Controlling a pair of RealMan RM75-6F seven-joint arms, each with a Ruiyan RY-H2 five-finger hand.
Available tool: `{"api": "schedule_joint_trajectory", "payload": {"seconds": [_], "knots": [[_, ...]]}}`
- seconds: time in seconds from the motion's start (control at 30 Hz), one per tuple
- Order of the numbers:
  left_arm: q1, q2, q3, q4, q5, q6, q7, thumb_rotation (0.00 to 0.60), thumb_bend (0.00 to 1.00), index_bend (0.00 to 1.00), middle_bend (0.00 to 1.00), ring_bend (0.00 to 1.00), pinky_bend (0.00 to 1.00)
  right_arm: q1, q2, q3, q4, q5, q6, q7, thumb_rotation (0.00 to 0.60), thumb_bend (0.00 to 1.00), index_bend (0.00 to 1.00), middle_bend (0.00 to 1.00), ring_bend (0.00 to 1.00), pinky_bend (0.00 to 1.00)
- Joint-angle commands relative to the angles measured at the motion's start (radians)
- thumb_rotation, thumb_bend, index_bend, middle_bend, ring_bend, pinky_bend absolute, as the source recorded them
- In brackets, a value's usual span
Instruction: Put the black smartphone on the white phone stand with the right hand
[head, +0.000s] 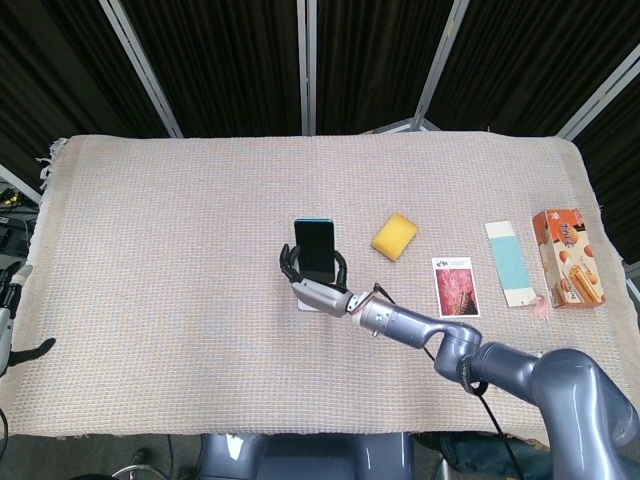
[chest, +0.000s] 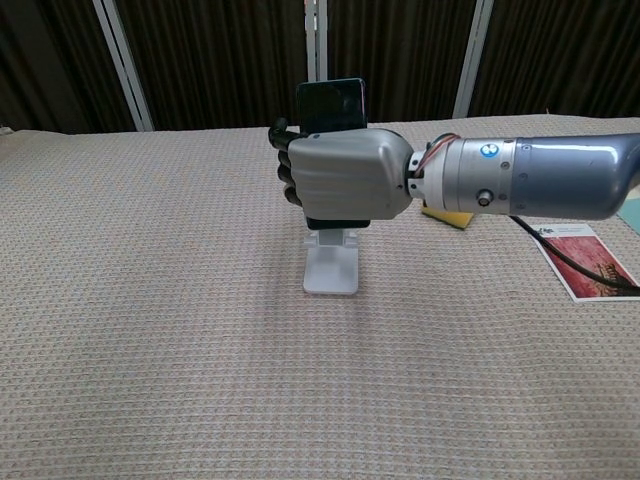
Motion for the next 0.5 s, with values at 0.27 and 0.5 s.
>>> {"api": "schedule_joint_trajectory", "payload": {"seconds": [0.27, 0.5], "knots": [[-0.001, -0.001, 0.001, -0.002, -0.002, 0.0, 0.005, 0.6, 0.0, 0.0, 0.0, 0.0, 0.0, -0.008, -0.033, -0.003, 0.015, 0.017, 0.014, -0.005, 0.6, 0.23, 0.5, 0.47, 0.38, 0.28], [-0.003, -0.002, 0.002, -0.001, -0.002, -0.003, 0.007, 0.6, 0.0, 0.0, 0.0, 0.0, 0.0, -0.011, -0.047, -0.011, 0.03, 0.024, 0.019, -0.002, 0.6, 0.23, 0.5, 0.47, 0.38, 0.28]]}}
